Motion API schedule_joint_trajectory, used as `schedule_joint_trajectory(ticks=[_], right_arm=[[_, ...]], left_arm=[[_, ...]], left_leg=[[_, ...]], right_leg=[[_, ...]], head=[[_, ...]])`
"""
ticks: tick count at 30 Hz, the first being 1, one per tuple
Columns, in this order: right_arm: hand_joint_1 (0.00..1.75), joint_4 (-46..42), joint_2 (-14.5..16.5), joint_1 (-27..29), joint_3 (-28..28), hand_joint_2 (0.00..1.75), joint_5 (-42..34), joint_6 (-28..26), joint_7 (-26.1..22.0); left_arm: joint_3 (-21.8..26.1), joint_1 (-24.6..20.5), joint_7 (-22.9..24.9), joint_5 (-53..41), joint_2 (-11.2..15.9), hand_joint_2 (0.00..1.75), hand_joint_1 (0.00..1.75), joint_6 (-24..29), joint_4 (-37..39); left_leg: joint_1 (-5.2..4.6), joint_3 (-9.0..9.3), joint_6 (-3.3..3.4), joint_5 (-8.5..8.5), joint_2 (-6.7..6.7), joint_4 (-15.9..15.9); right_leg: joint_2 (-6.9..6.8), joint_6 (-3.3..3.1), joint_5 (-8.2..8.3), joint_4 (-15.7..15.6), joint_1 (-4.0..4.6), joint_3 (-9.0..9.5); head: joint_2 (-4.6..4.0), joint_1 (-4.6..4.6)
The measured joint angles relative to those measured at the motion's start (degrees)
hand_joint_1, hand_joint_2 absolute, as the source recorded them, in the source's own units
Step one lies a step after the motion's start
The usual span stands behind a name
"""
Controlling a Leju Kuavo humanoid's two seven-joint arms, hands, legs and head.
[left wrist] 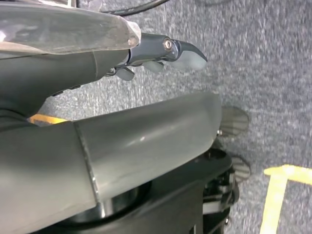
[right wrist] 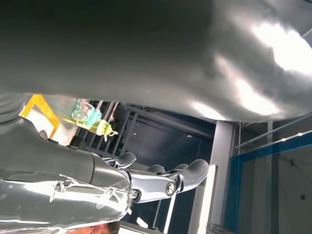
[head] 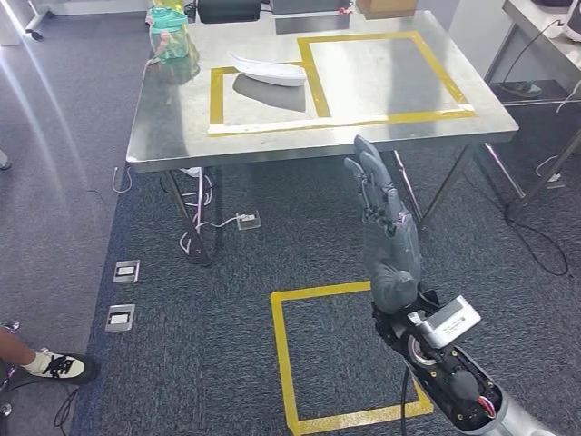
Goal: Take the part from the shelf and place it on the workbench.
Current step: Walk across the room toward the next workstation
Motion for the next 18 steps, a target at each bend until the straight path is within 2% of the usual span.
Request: schedule_joint_trajectory(ticks=[1, 2, 4, 5, 6, 7, 9, 10, 11, 14, 15, 16, 18], right_arm=[[0.00, 0.0, 0.0, 0.0, 0.0, 0.00, 0.0, 0.0, 0.0], [0.00, 0.0, 0.0, 0.0, -0.1, 0.00, 0.0, 0.0, -0.1], [0.00, 0.0, 0.0, 0.1, -0.2, 0.00, 0.0, 0.0, -0.1], [0.00, 0.0, 0.0, 0.1, -0.2, 0.00, 0.0, 0.1, -0.1], [0.00, 0.0, 0.0, 0.2, -0.3, 0.00, 0.0, 0.1, -0.1], [0.00, 0.0, 0.0, 0.2, -0.3, 0.00, 0.0, 0.2, -0.2], [0.00, 0.0, 0.0, 0.1, -0.3, 0.00, 0.0, 0.3, -0.2], [0.00, 0.0, 0.0, 0.1, -0.3, 0.00, 0.0, 0.3, -0.3], [0.00, 0.0, 0.0, 0.1, -0.4, 0.00, 0.0, 0.3, -0.3], [0.00, 0.0, 0.0, 0.0, -0.4, 0.00, 0.0, 0.4, -0.3], [0.00, 0.0, 0.0, 0.0, -0.4, 0.00, 0.0, 0.5, -0.3], [0.00, 0.0, 0.0, 0.0, -0.4, 0.00, 0.0, 0.6, -0.3], [0.00, 0.0, 0.0, 0.0, -0.4, 0.00, 0.0, 0.9, -0.3]], left_arm=[[0.0, 0.0, 0.0, 0.0, 0.0, 0.00, 0.00, 0.0, 0.0], [0.0, 0.0, 0.0, 0.0, 0.0, 0.00, 0.00, 0.0, 0.0], [0.0, 0.0, 0.0, 0.0, -0.1, 0.00, 0.00, 0.0, 0.0], [0.0, 0.0, 0.0, 0.1, -0.1, 0.00, 0.00, 0.0, 0.0], [0.0, 0.1, 0.0, 0.1, -0.1, 0.00, 0.00, 0.0, 0.0], [0.0, 0.1, 0.0, 0.1, -0.1, 0.00, 0.00, 0.0, 0.0], [0.0, 0.1, 0.0, 0.3, -0.1, 0.00, 0.00, 0.0, 0.0], [0.0, 0.1, 0.0, 0.4, -0.1, 0.00, 0.00, 0.0, 0.0], [0.0, 0.0, 0.0, 0.5, -0.1, 0.00, 0.00, 0.1, 0.0], [0.0, 0.1, 0.0, 0.6, 0.0, 0.00, 0.00, 0.1, 0.0], [0.0, 0.1, 0.0, 0.7, 0.0, 0.00, 0.00, 0.1, 0.0], [0.0, 0.1, 0.0, 0.7, 0.0, 0.00, 0.00, 0.1, 0.0], [0.0, 0.1, 0.0, 0.8, 0.0, 0.00, 0.00, 0.1, 0.0]], left_leg=[[0.10, -0.10, 0.36, 0.25, 0.08, -0.2], [0.14, -0.27, 0.61, 0.45, 0.15, -0.2], [0.05, -0.84, 0.85, 0.84, 0.18, -0.1], [0.01, -1.14, 0.84, 1.04, 0.20, -0.1], [-0.02, -1.41, 0.78, 1.22, 0.20, 0.0], [-0.02, -1.60, 0.69, 1.37, 0.18, 0.1], [-0.07, -1.87, 0.41, 1.57, 0.14, 0.3], [-0.20, -2.09, 0.18, 1.69, 0.10, 0.6], [-0.32, -2.41, -0.10, 1.89, 0.08, 0.9], [-0.50, -3.36, -1.05, 2.59, -0.02, 1.3], [-0.46, -3.77, -1.37, 2.08, -0.10, 2.0], [-0.42, -4.56, -1.67, 0.77, -0.18, 3.6], [-0.23, -7.52, -2.14, -3.74, -0.25, 10.5]], right_leg=[[0.05, 0.22, -1.72, 2.2, -0.04, -0.86], [0.08, 0.39, -4.08, 5.7, -0.13, -2.19], [0.07, 0.71, -8.58, 14.4, -0.15, -5.22], [0.07, 0.80, -9.48, 17.0, -0.17, -5.98], [0.07, 0.86, -9.22, 17.4, -0.19, -5.72], [0.06, 0.88, -7.77, 15.2, -0.26, -4.17], [0.10, 0.87, -4.13, 6.3, -0.43, 0.90], [0.16, 0.80, -3.05, 2.3, -0.46, 2.88], [0.24, 0.66, -2.70, 0.0, -0.45, 3.87], [0.39, -0.26, -2.36, -0.5, -0.36, 3.66], [0.33, -0.68, -2.02, -0.5, -0.41, 3.46], [0.25, -1.09, -1.63, -0.6, -0.48, 3.12], [0.10, -1.62, -0.91, -0.6, -0.44, 2.21]], head=[[0.00, 0.18], [0.00, 0.41], [0.01, 0.88], [0.01, 1.01], [0.01, 1.08], [0.01, 1.18], [0.01, 1.40], [0.01, 1.52], [0.00, 1.57], [0.00, 1.17], [0.00, 0.95], [0.00, 0.70], [0.00, 0.06]])
